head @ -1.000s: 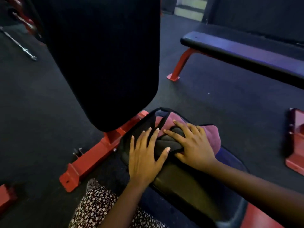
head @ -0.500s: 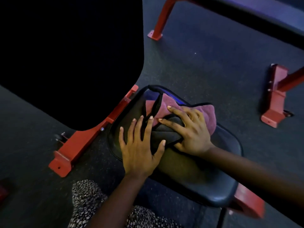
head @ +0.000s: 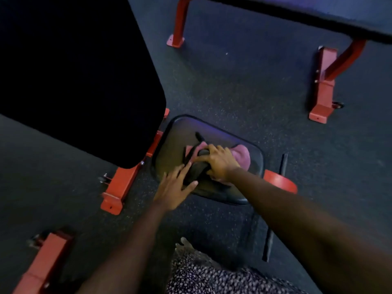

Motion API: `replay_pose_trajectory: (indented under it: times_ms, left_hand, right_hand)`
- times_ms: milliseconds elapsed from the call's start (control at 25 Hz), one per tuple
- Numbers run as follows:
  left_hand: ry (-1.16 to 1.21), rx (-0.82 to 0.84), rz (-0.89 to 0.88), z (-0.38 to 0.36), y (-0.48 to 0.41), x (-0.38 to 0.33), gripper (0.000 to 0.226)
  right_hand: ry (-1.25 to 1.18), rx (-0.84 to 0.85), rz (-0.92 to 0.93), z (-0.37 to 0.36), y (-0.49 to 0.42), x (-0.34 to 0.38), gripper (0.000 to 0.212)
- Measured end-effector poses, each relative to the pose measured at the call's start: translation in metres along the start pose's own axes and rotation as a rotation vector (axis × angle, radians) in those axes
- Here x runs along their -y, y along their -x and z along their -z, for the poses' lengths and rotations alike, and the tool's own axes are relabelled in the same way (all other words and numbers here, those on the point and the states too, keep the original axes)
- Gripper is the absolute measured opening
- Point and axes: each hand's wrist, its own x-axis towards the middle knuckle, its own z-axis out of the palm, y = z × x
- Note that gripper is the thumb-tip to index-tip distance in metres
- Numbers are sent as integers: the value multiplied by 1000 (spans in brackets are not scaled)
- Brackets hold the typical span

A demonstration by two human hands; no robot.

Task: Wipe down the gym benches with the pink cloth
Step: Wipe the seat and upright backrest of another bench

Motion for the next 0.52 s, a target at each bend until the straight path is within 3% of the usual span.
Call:
replay_pose_trajectory:
  times_ms: [240,400,520]
  left_hand:
    - [320,115,149,-45,105,-128,49]
    - [332,191,192,-75,141,-227,43]
    - [473,107,228,-101,160,-308,37]
  right_hand:
    - [-285,166,-119,-5,179,-42,42]
    - [-531,80,-334,-5,329,-102,40]
    - [-661,-11,-448,-16,454,-160,44]
